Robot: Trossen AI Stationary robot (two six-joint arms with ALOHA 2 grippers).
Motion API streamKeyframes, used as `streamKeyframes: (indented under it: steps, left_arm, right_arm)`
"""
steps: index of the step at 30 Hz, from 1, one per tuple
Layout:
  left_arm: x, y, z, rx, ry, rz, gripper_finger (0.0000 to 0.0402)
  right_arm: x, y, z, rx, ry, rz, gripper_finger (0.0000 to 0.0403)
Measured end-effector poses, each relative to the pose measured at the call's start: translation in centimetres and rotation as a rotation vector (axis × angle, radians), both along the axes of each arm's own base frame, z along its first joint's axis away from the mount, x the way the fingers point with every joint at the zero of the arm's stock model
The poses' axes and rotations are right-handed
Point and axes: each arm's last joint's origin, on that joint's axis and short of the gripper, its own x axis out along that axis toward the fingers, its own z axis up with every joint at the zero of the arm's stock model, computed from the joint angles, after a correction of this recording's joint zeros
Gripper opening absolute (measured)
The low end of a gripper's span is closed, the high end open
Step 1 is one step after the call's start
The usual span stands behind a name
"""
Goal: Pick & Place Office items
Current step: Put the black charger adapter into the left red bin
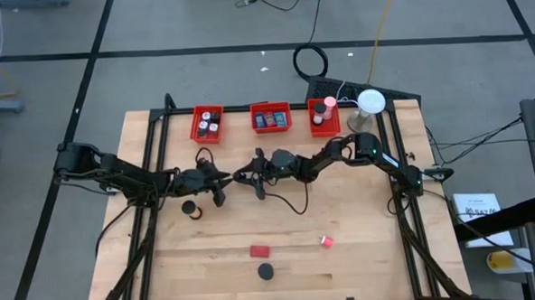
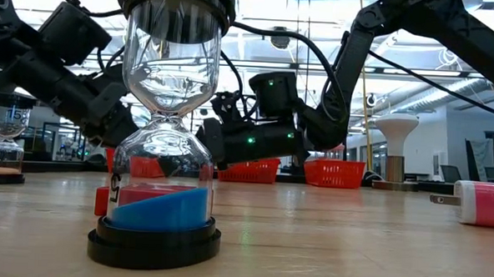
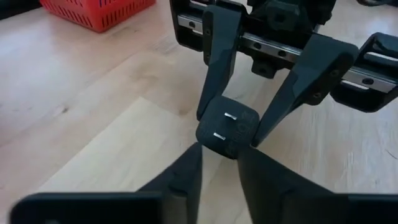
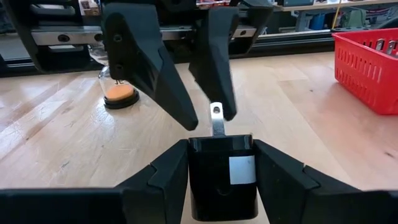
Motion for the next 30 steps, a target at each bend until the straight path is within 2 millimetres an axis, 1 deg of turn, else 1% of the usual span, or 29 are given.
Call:
streamKeyframes:
  steps: [4,7,10,18,20,24,28,30]
  left_arm:
    - [0.1,0.0,0.1,0.009,-0.014,0.002,0.0144]
    - [0.1,0.0,0.2,0.008,-0.017,0.002,0.0150]
    - [0.1,0.0,0.2,0.011,-0.020,-0.017,0.0128]
    - [0.2,-0.2,0.2,0.010,-0.016,-0.095,0.0017]
    - [0.2,-0.2,0.2,0.005,-0.016,-0.100,0.0012]
    - [0.2,-0.2,0.2,0.008,-0.016,-0.101,0.0024]
    - [0.2,-0.2,0.3,0.013,-0.018,-0.109,0.0009]
    - [0.2,-0.2,0.5,0.009,-0.026,-0.107,0.0008]
  right_arm:
    - [0.0,0.1,0.0,-0.001,0.000,0.002,0.0155]
    - [0.0,0.3,0.0,-0.009,-0.003,0.007,0.0156]
    - [0.1,0.5,0.0,-0.018,-0.005,0.013,0.0153]
    - [0.1,0.9,0.0,-0.022,-0.004,0.026,0.0156]
    - [0.1,0.9,0.0,-0.023,-0.007,0.026,0.0154]
    - [0.1,1.0,0.1,-0.022,-0.013,0.027,0.0157]
    - [0.2,1.3,0.1,-0.021,-0.016,0.029,0.0181]
    - [0.2,1.4,0.1,-0.021,-0.015,0.029,0.0198]
